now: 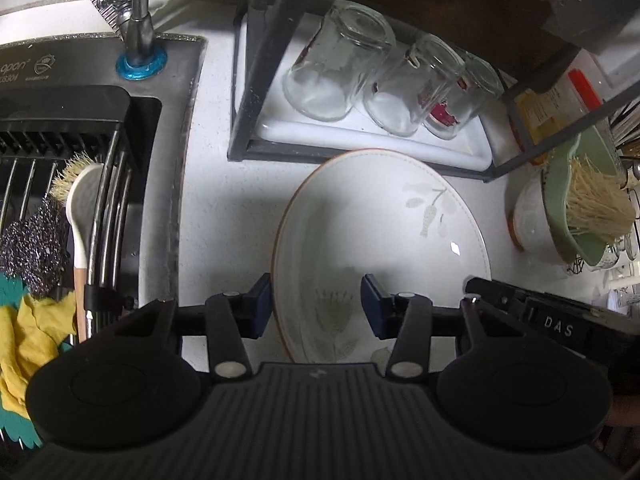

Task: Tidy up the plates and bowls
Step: 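Close both grippers on the second leaf-pattern plate rim and lift it, then carry the second leaf-pattern plate with both grippers and lower it onto the stack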

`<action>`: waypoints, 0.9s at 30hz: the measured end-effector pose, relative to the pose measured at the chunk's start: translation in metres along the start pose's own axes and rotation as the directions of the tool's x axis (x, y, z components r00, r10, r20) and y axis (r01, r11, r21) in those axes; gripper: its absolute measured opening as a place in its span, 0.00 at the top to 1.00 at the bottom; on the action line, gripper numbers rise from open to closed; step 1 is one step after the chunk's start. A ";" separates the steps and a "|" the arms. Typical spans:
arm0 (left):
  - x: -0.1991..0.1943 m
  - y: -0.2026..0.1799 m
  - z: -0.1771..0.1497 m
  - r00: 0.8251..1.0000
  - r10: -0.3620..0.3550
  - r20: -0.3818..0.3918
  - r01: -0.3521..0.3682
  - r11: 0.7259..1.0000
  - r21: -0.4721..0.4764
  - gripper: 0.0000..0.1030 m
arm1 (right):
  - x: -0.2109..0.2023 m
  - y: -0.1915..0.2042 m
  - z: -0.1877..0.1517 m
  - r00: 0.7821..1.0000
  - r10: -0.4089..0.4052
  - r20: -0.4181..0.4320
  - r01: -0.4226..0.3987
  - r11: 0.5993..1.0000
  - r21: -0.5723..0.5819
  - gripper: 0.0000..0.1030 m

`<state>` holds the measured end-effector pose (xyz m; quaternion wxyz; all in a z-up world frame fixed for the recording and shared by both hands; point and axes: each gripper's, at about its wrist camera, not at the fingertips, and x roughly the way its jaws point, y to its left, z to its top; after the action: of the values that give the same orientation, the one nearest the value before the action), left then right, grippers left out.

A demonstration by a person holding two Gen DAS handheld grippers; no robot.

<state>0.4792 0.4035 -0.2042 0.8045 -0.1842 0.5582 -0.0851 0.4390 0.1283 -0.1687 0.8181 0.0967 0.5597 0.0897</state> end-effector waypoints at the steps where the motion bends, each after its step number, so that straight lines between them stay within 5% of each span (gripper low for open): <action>1: -0.001 0.000 -0.001 1.000 -0.009 -0.004 0.009 1.000 -0.006 0.49 | 0.000 0.000 0.001 1.000 -0.003 -0.002 0.003 1.000 -0.005 0.89; 9: -0.015 -0.008 -0.014 0.996 -0.086 -0.004 0.085 0.995 -0.056 0.49 | -0.017 -0.015 0.004 1.000 0.010 -0.018 -0.009 1.000 0.014 0.89; 27: -0.096 -0.065 -0.072 0.991 -0.113 0.070 0.120 0.987 -0.103 0.49 | -0.113 -0.040 -0.035 0.997 0.068 0.026 -0.069 0.996 0.054 0.89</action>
<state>0.3817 0.3627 -0.1179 0.8046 -0.2619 0.5242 -0.0961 0.3675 0.0633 -0.0894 0.8182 0.1393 0.5486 0.1013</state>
